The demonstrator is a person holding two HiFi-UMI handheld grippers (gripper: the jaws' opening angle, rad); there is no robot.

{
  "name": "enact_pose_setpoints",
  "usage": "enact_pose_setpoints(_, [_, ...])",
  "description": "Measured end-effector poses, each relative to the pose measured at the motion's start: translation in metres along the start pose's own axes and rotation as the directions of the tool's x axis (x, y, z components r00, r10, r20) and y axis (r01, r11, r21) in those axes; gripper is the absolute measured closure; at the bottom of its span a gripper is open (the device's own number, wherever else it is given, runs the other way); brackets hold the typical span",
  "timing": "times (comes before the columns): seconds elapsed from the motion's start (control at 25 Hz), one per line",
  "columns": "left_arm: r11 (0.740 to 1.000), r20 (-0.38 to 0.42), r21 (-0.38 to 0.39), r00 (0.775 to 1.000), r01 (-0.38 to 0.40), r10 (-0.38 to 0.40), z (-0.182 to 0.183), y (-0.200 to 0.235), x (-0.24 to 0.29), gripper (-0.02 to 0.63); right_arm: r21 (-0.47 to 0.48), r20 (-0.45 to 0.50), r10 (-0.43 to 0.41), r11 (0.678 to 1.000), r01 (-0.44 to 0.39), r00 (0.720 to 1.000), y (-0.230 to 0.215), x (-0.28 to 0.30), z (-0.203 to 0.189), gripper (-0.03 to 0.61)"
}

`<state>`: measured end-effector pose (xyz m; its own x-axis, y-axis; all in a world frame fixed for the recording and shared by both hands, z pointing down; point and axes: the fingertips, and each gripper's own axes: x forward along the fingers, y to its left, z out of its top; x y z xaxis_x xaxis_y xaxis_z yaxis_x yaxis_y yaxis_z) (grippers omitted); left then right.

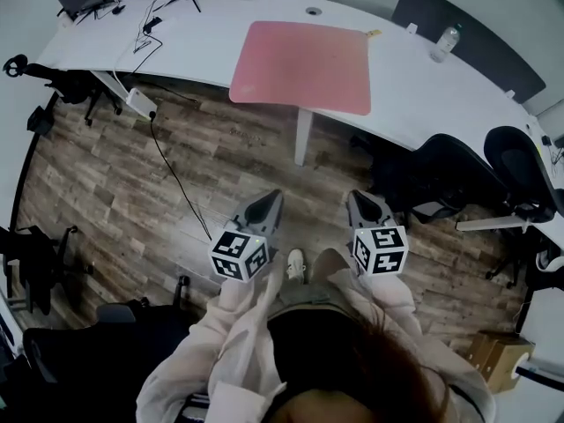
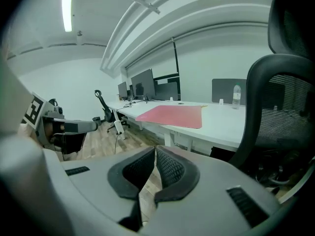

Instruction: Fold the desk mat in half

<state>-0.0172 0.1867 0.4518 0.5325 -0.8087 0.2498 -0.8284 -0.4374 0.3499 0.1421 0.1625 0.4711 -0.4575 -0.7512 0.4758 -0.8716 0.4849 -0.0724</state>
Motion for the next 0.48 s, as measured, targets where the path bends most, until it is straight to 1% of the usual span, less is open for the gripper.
enact_pose_setpoints(0.32, [0.998, 0.001, -0.039, 0.999, -0.043, 0.043, -0.008, 0.018, -0.011, 0.588, -0.032, -0.044, 0.054, 0.998, -0.055, 0.998, 0.018, 0.016, -0.003, 0.549])
enact_pose_setpoints(0.48, [0.996, 0.011, -0.061, 0.998, -0.067, 0.068, -0.008, 0.028, -0.011, 0.588, -0.046, -0.050, 0.063, 0.997, -0.065, 0.997, 0.015, 0.029, -0.001, 0.545])
